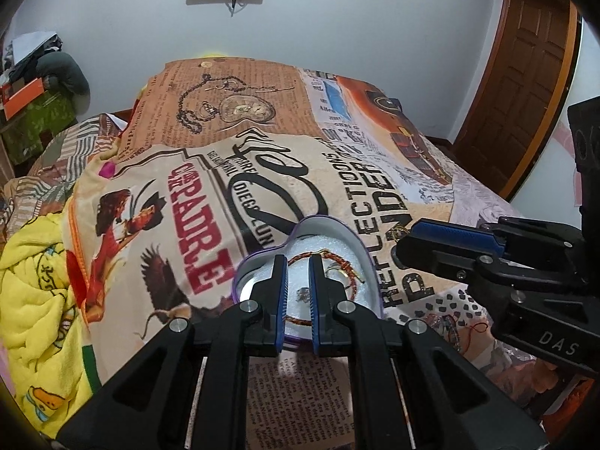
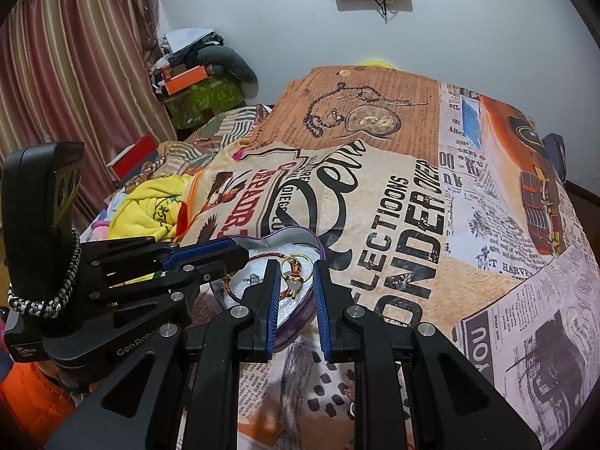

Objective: Organize jewelry
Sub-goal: 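Lower both tools into the heart tin and open them to release the charms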

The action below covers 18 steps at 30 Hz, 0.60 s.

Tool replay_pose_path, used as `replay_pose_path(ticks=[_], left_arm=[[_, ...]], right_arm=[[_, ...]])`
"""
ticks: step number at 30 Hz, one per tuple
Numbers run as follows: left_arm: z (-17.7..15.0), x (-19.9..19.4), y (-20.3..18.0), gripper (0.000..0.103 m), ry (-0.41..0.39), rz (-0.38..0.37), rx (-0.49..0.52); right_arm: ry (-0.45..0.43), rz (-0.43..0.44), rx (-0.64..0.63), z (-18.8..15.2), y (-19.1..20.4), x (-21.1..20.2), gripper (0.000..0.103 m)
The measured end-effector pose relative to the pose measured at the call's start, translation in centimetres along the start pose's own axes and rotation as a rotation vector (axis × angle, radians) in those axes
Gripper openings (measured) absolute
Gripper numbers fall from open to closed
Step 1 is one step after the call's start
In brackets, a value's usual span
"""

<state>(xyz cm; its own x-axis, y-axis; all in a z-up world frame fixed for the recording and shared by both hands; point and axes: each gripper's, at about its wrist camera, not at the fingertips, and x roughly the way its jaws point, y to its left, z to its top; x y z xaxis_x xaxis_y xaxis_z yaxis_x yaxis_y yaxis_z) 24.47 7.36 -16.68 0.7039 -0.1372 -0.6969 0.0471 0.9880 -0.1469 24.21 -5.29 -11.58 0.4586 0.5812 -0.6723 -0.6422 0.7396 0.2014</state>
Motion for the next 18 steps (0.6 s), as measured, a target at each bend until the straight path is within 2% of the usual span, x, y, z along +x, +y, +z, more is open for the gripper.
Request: replay_pose_path(ticks=[5, 11, 13, 18], left_arm=[[-0.2, -0.7, 1.2, 0.015, -0.012, 0.021, -0.029], [-0.7, -1.2, 2.5, 0.017, -0.009, 0.043, -0.047], [-0.8, -1.4, 2.8, 0.027, -0.01, 0.051, -0.049], [-0.9, -1.7, 3.3, 0.03, -0.019, 0.072, -0.051]], right_arm=[[0.012, 0.011, -0.011, 0.1, 0.5, 0.4, 0.016], [0.034, 0.021, -0.032, 0.3, 1.2, 1.7, 0.016], [0.041, 0.025, -0.035, 0.5, 1.3, 2.2, 0.016], [0.061, 0.015, -0.049, 0.8, 1.5, 3.5, 0.016]])
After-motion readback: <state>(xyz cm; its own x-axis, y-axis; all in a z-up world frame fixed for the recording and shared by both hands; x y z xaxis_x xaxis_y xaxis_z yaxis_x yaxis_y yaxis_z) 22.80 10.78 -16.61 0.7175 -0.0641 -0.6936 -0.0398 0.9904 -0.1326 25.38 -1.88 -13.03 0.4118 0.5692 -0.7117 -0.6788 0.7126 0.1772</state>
